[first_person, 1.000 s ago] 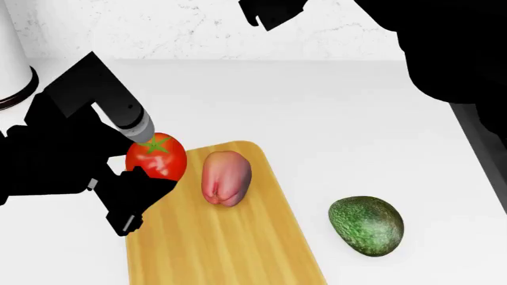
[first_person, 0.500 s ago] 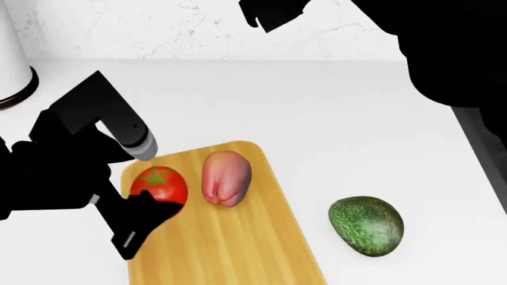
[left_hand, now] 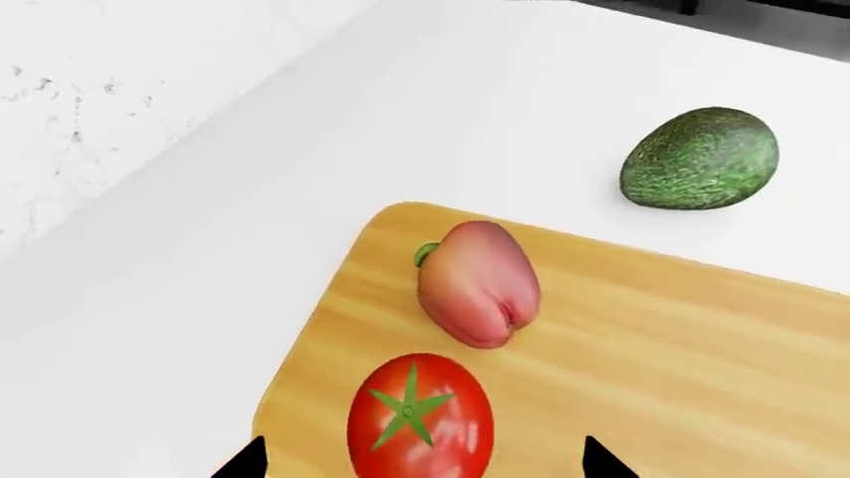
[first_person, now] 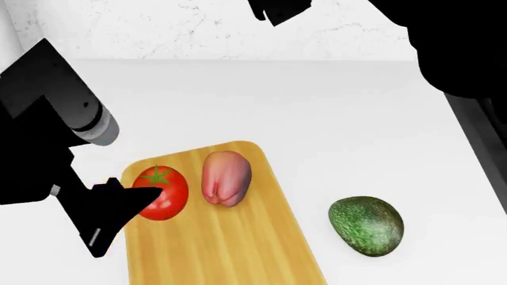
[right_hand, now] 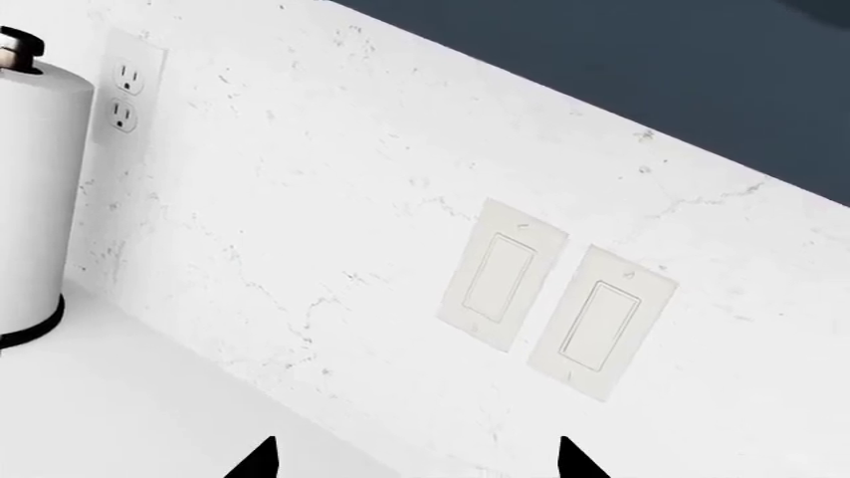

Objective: Place the avocado, onion, tomato and bell pepper on the cutting board.

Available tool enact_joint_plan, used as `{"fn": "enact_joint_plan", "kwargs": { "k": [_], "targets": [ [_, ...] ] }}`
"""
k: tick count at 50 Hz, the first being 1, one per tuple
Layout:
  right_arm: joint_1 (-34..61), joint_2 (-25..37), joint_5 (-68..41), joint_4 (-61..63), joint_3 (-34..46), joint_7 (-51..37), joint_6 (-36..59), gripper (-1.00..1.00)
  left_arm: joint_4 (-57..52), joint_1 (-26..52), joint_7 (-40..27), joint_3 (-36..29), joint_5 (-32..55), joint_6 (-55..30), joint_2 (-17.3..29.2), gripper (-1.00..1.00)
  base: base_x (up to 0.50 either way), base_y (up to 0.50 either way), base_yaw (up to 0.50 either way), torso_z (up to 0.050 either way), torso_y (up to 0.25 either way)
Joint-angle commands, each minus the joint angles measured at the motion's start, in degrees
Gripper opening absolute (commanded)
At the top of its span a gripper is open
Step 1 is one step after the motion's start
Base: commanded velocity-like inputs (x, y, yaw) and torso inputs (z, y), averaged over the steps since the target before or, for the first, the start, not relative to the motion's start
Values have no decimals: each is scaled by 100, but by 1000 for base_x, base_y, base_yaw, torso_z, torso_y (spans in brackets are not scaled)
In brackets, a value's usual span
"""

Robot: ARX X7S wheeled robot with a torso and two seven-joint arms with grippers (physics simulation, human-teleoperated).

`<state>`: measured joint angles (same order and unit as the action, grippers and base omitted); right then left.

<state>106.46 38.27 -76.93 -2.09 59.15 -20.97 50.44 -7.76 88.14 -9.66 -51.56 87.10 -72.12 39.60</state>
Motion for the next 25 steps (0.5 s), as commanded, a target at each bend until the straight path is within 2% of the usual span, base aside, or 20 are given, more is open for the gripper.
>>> {"fn": "enact_joint_plan", "kwargs": {
  "k": [1, 8, 19, 25],
  "targets": [
    [98, 24, 17, -13, 29, 4, 126, 100, -658, 283, -991, 280, 1267, -376, 639, 100, 0, 0, 0, 0, 0],
    [56, -87, 118, -135, 33, 98, -6, 100, -1057, 733, -2159, 92, 2714, -592, 1369, 100, 0, 0, 0, 0, 0],
    [171, -158, 246, -287, 66, 201, 1, 100, -1358, 1065, -3100, -359, 4122, -522, 2212, 100, 0, 0, 0, 0, 0],
    [148, -212, 369, -428, 82, 316, -118, 100, -1389, 1439, -3582, -724, 4645, -705, 2380, 100, 0, 0, 0, 0, 0]
  ]
}}
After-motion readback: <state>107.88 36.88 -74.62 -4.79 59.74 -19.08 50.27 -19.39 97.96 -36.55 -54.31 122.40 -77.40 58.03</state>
